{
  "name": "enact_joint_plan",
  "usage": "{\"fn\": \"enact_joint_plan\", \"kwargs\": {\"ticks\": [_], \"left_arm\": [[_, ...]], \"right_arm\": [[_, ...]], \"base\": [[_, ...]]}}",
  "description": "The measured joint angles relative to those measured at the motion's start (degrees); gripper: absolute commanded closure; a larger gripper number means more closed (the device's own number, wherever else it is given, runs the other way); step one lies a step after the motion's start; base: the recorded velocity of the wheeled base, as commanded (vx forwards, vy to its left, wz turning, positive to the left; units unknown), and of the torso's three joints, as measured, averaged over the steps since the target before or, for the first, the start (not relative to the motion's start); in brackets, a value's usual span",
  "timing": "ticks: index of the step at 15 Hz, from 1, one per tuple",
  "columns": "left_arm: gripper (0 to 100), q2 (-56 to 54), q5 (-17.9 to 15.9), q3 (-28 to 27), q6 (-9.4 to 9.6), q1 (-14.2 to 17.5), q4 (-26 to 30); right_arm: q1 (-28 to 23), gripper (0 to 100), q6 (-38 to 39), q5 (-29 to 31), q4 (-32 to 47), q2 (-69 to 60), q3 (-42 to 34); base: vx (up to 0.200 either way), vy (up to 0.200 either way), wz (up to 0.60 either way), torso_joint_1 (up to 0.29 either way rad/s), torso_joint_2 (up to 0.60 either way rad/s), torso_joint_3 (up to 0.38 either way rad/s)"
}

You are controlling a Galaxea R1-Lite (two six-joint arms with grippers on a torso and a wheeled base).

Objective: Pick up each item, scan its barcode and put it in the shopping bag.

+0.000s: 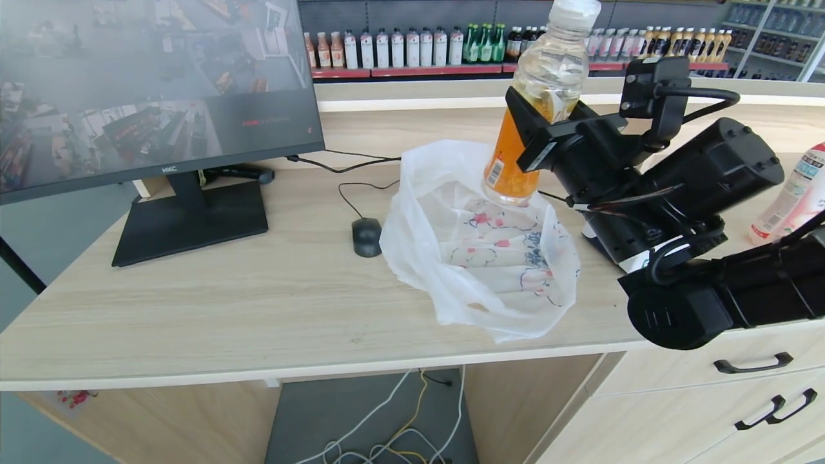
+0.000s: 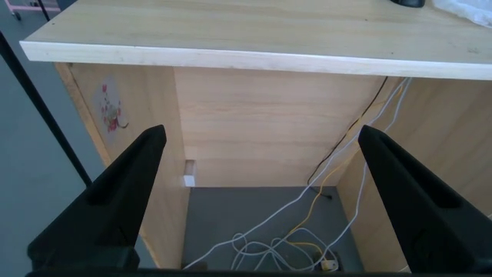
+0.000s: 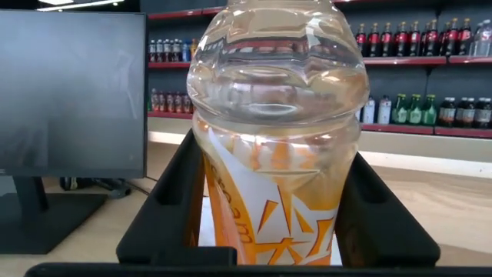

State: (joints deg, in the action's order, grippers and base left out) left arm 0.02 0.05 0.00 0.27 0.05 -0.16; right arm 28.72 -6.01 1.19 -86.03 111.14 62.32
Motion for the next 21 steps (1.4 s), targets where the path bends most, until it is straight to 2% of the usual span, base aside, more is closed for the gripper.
{"fn": "enact_joint_plan", "kwargs": {"ticks": [5, 14, 21], "left_arm": [[0, 0.0, 0.0, 0.0, -0.02, 0.0, 0.0], [0, 0.0, 0.0, 0.0, -0.02, 0.02, 0.0], [0, 0.0, 0.0, 0.0, -0.02, 0.02, 0.0]], "right_arm": [[0.4, 100, 0.1, -0.2, 1.37, 3.63, 2.21], [0.29, 100, 0.46, -0.71, 14.4, 9.23, 13.95], [0.35, 100, 0.49, -2.56, 14.68, 13.69, 18.05]], "base": [[0.0, 0.0, 0.0, 0.0, 0.0, 0.0], [0.0, 0.0, 0.0, 0.0, 0.0, 0.0], [0.0, 0.0, 0.0, 0.0, 0.0, 0.0]]}}
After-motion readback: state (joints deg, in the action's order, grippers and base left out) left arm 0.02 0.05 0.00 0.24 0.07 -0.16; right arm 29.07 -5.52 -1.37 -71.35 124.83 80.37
